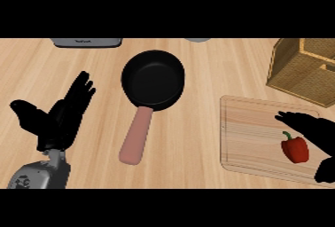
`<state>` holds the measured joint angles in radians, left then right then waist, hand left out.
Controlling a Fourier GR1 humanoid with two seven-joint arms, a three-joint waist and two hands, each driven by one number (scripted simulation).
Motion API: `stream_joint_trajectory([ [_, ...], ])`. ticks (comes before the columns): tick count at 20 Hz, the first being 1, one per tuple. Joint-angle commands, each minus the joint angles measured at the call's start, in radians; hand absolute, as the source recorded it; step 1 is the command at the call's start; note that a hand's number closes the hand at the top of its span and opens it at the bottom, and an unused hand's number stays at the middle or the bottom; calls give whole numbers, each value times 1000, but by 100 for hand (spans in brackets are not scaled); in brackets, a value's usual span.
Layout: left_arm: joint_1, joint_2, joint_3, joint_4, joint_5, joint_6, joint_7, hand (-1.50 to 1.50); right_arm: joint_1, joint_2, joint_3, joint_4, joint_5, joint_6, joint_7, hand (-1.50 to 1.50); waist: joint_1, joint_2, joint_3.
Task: Pick the bell pepper from the cutting board and place it in the pot
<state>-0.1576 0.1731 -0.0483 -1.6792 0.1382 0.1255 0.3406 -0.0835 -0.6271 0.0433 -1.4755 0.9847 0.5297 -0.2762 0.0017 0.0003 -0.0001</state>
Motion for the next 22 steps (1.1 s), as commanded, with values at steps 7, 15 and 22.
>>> stream_joint_trajectory([
  [7,-47,-69,-3,121,-66,4,-88,0,3,61,32,72,119,-32,-15,-150,-7,0,0],
  [15,-1,-45,29,-6,-46,-8,11,0,-13,70,6,178,101,-174,-238,150,-2,-1,0],
  [22,50,-63,7,-53,-48,-18,22,0,-58,327,-40,39,100,-46,188,150,-12,-9,-3],
])
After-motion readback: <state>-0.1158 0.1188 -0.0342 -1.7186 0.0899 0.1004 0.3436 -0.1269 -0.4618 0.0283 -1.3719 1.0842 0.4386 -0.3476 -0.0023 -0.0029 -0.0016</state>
